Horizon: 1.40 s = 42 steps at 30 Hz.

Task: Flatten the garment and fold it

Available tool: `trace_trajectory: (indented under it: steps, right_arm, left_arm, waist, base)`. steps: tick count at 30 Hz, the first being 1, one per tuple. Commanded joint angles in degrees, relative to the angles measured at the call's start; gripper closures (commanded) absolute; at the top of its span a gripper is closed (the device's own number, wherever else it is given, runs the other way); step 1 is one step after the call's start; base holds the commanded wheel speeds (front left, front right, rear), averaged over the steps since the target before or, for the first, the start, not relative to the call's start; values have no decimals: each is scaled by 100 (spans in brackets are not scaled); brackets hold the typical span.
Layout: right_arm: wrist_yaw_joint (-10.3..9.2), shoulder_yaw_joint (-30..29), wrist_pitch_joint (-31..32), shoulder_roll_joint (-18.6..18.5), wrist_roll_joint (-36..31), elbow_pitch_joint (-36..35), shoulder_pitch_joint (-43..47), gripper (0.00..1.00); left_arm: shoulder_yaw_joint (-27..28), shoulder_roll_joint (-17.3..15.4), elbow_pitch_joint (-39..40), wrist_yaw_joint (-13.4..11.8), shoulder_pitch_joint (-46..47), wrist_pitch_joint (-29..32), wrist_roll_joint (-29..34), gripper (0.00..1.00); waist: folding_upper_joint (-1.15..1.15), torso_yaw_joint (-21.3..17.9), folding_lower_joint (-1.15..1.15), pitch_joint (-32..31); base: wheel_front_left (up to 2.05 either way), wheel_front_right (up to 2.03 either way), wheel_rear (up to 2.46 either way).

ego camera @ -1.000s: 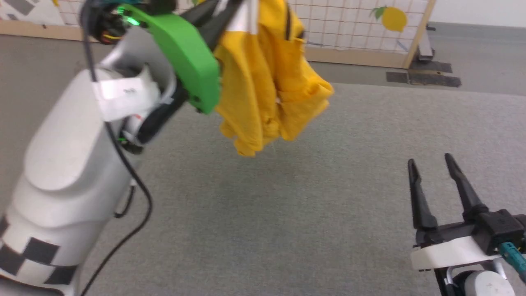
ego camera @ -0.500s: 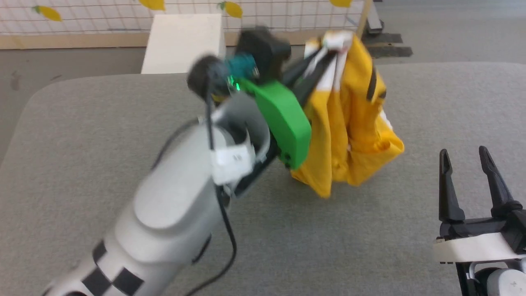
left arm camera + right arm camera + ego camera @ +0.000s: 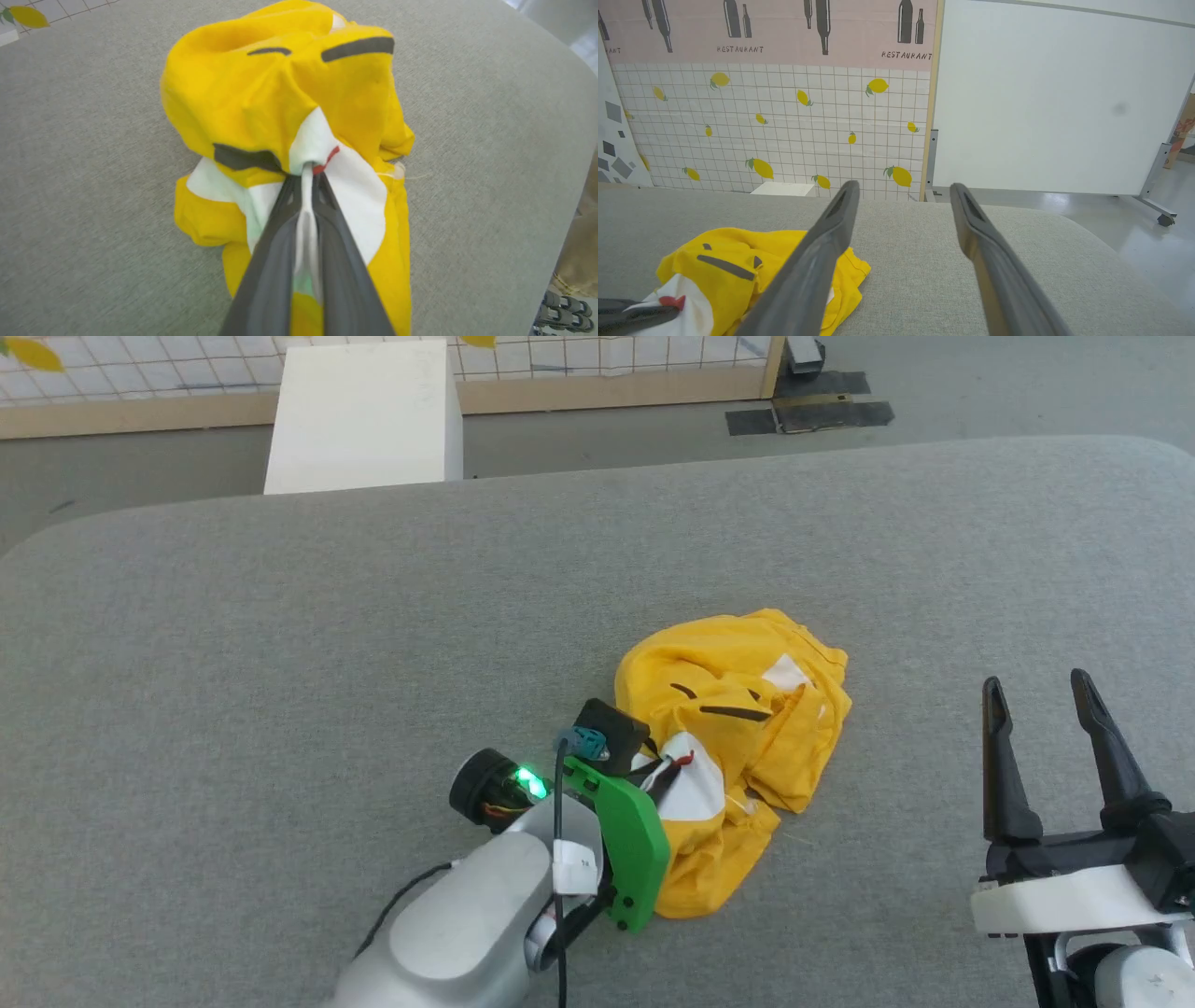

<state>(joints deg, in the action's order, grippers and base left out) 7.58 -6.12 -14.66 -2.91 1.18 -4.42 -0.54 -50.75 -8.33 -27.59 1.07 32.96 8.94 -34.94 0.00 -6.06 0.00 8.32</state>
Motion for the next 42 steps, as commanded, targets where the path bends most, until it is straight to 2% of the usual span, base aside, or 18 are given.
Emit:
trace_trajectory:
  steps: [1, 2, 6, 9, 17, 20, 22, 25, 28, 32, 37, 42]
  right_arm:
    - [-9, 13, -33, 3, 16, 27, -15, 0]
    - [-9, 17, -33, 3, 11, 39, -12, 0]
    - [-9, 57, -33, 3, 5, 90, -24, 0]
    - [-9, 99, -33, 3, 21, 136, -13, 0]
    - [-9, 319, -34, 3, 144, 439, 150, 0]
    - [-9, 393, -34, 3, 160, 521, 184, 0]
    - [-9, 438, -34, 3, 160, 568, 218, 0]
    - [-9, 527, -34, 3, 153, 630, 267, 0]
    - [-9, 646, -34, 3, 146, 732, 329, 0]
    - [-9, 739, -31, 3, 157, 899, 422, 0]
    - [-9, 682, 74, 3, 183, 949, 424, 0]
    - [-9, 421, 523, 3, 193, 882, 182, 0]
  left_arm:
    - [42, 83, -72, 69, -37, -101, -129, 32]
    - [84, 125, -94, 89, -27, -176, -180, 0]
    - [384, 164, 85, 80, 36, -680, -322, 0]
    - [700, 19, 517, -29, -85, -1088, -439, 0]
    - [1678, -939, 2084, -701, -1223, -2199, -420, 0]
    - [2126, -1182, 2586, -1002, -1827, -2358, -264, 0]
    - [2510, -1279, 2950, -1184, -2209, -2385, 52, 0]
    - [3290, -1132, 3603, -1352, -2846, -2390, 669, 0]
    - [3899, -846, 3955, -1271, -3485, -2392, 1112, 0]
    - [4341, -460, 4005, -911, -4035, -2392, 1419, 0]
    - [4596, -40, 3951, -448, -4246, -2393, 1687, 0]
    - [4702, 230, 3783, -83, -4225, -2393, 1880, 0]
  waist:
    - [0, 72, 0, 8]
    - [0, 109, 0, 0]
    - [0, 241, 0, -58]
    - [0, 331, 0, -123]
    - [0, 463, 0, -269]
    - [0, 478, 0, -298]
    - [0, 497, 0, -321]
    - [0, 512, 0, -350]
    - [0, 529, 0, -412]
    - [0, 582, 0, -521]
    - [0, 666, 0, -596]
    - [0, 737, 0, -539]
  base:
    - [0, 0, 0]
    - [0, 0, 0]
    - [0, 0, 0]
    - [0, 0, 0]
    - [0, 0, 0]
    - [0, 0, 0]
    - [0, 0, 0]
    - [0, 0, 0]
    - [0, 0, 0]
    - [0, 0, 0]
    - [0, 0, 0]
    - [0, 0, 0]
